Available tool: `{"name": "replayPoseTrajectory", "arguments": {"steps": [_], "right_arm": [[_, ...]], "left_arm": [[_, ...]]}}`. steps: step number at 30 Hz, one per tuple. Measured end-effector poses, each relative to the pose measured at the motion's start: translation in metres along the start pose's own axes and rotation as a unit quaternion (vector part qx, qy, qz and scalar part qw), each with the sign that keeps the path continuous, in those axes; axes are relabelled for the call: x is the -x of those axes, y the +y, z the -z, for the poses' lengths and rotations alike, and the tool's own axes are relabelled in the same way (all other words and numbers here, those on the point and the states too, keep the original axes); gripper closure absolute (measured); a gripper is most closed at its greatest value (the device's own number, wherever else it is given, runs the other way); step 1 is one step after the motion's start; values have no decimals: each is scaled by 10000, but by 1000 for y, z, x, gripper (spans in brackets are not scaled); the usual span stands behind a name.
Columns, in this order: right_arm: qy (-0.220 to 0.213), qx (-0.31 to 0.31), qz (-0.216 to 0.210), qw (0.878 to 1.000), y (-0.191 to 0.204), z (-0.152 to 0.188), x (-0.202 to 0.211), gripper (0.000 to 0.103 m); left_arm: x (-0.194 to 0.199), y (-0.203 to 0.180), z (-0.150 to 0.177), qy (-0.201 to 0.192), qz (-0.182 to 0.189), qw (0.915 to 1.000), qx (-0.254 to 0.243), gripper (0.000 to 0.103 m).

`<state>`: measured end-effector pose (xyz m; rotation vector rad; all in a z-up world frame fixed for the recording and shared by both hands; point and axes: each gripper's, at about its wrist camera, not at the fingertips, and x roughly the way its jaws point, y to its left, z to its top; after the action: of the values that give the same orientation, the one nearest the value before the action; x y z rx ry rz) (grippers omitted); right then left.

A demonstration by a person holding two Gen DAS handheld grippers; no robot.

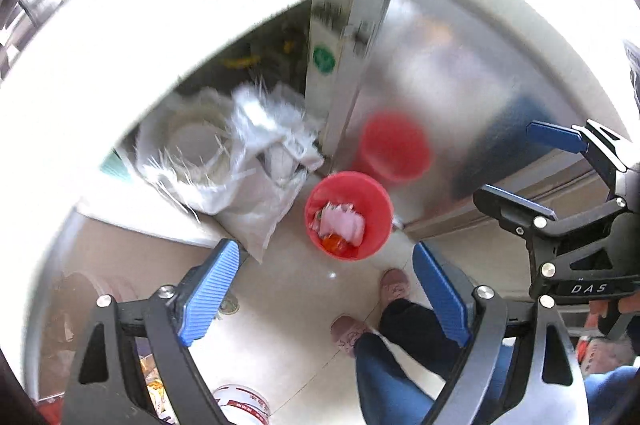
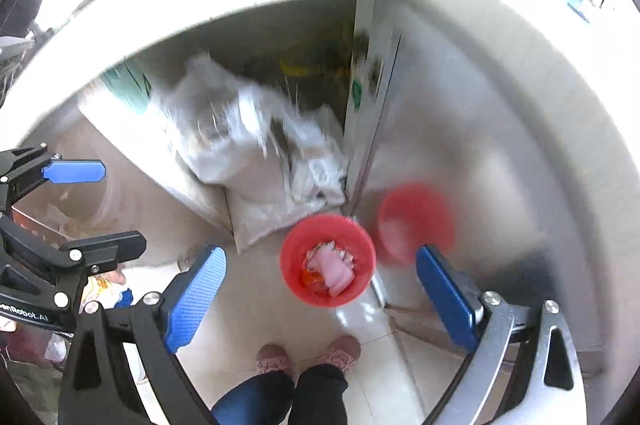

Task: Collect trash
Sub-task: 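Raise both open tools back toward the counter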

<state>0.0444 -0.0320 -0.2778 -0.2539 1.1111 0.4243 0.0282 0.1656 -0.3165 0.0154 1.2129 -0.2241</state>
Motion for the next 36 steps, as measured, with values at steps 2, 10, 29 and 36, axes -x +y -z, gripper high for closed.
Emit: {"name": "replayPoseTrajectory", "arguments": {"steps": [2,10,29,36], "right_arm": [[-147,-22,58,9999,-1,-11,27,6],[-666,-191,413,9967,-29,-55,108,6],[-1012,-698,668,9902,-182,-213,109,6],[-1032,-313,602,9923,-214,-280,89,6]], "left_arm": [[24,-5,-12,-126,-1,9999,-27,15],[89,-29,-73,-650,72,9973,-325,11],[64,-78,-320,-967,85,9925,-738,10],[42,-62,-396,-902,62,9944,-557,10]]}}
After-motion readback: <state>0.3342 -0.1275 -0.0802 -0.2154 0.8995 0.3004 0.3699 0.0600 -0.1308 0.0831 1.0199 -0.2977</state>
